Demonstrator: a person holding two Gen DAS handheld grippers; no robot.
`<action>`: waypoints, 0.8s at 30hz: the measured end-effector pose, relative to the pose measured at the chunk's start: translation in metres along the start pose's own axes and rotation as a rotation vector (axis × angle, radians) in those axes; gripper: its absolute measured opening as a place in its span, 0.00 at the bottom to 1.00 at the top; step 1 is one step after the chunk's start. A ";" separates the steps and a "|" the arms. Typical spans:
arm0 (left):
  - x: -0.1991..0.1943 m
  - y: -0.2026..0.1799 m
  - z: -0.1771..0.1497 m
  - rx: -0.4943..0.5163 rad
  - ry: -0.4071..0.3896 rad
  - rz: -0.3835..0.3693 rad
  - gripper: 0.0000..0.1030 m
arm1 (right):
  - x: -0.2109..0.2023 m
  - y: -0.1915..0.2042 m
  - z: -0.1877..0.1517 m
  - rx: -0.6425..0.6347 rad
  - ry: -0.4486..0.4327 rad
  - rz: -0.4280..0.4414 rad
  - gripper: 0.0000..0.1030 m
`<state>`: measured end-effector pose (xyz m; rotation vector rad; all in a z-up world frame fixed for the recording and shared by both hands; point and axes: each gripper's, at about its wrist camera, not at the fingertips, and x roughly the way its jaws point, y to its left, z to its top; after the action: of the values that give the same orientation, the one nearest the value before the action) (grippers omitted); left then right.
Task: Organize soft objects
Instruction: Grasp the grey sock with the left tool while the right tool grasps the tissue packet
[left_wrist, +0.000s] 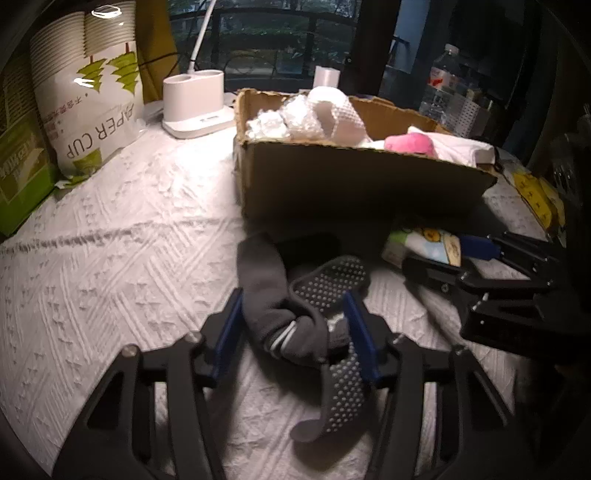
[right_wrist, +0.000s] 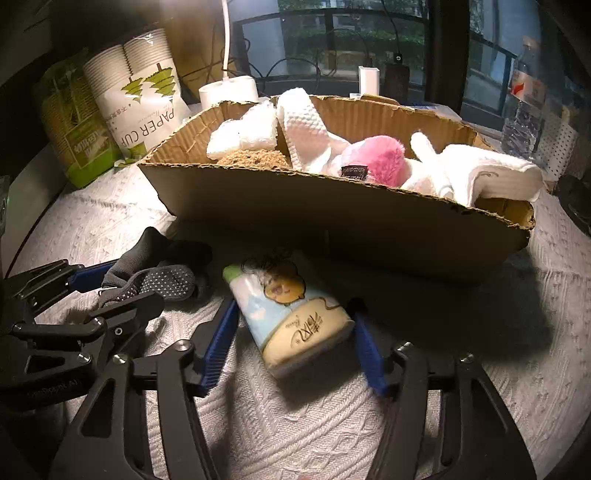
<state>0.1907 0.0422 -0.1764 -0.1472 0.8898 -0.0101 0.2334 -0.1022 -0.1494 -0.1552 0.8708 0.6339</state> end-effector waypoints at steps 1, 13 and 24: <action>0.000 -0.001 0.000 0.005 -0.002 -0.004 0.46 | -0.001 0.000 0.000 0.002 -0.002 -0.002 0.58; -0.017 -0.010 0.001 0.033 -0.040 -0.056 0.26 | -0.025 0.001 0.000 -0.003 -0.053 -0.001 0.57; -0.039 -0.018 0.007 0.037 -0.092 -0.080 0.26 | -0.055 -0.004 -0.002 0.004 -0.114 -0.012 0.57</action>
<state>0.1726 0.0278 -0.1396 -0.1478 0.7910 -0.0935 0.2079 -0.1311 -0.1100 -0.1198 0.7608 0.6240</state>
